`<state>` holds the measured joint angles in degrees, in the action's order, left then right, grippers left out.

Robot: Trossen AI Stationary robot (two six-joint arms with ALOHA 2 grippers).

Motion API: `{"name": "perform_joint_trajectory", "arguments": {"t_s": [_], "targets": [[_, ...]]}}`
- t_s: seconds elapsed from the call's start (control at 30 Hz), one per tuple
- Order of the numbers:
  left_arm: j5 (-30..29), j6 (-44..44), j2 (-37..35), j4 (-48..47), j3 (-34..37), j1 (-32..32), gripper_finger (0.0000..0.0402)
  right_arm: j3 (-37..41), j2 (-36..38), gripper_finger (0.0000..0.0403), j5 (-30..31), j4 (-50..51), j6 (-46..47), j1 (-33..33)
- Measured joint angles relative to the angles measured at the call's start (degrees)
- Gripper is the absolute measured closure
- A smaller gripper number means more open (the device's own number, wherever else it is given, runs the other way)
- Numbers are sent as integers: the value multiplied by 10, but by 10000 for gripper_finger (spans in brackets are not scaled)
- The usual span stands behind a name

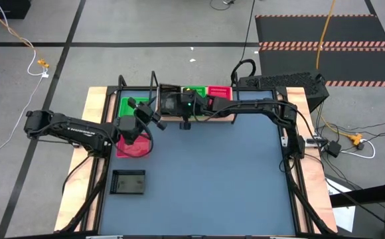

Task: Stack baskets on shelf by color
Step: Stack the bottom black bin on top of the black bin on the shelf, then stack the red bin on top of the red bin on the shelf

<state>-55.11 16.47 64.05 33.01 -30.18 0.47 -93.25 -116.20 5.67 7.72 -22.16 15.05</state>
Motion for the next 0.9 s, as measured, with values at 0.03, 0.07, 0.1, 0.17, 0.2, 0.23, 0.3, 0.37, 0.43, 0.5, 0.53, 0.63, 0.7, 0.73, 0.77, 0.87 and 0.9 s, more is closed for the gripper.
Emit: {"name": "perform_joint_trajectory", "arguments": {"t_s": [0.03,0.07,0.1,0.17,0.2,0.23,0.3,0.37,0.43,0.5,0.53,0.63,0.7,0.73,0.77,0.87,0.9], "targets": [[0,0,0,-7,-3,-4,234,0,0,356,0,-1,1,0],[0,-1,0,-12,-6,-8,234,0,0,348,0,-2,2,0],[0,-1,0,-16,-8,-13,234,0,0,338,0,-2,4,0],[0,-2,0,-19,-11,-23,234,0,0,319,0,-1,11,0],[0,-4,0,-19,-11,-28,234,0,0,310,0,-2,18,0],[0,-6,0,-19,-11,-33,234,0,0,300,0,-2,24,0],[0,-10,0,-21,-11,-43,234,0,0,282,0,-1,38,0],[-3,-12,0,-23,-11,-55,234,0,6,267,0,11,59,-4],[-6,-14,0,-37,-11,-70,234,0,11,259,1,12,84,-10],[-15,-21,-4,-56,-11,-88,234,0,25,255,1,43,114,-19],[-19,-28,-6,-65,-11,-96,234,0,28,255,1,50,125,-26],[-20,-43,-16,-114,-11,-118,234,6,47,257,0,84,139,-48],[-19,-51,-25,-142,-11,-127,234,16,53,258,0,73,150,-67],[-19,-52,-34,-161,-11,-131,234,24,60,259,0,66,157,-76],[-20,-52,-42,-174,-11,-135,234,37,68,259,0,67,165,-85],[-19,-67,-70,-233,-11,-137,234,83,72,259,0,41,189,-114],[-19,-86,-79,-261,-11,-137,234,106,71,259,0,22,194,-123]]}}
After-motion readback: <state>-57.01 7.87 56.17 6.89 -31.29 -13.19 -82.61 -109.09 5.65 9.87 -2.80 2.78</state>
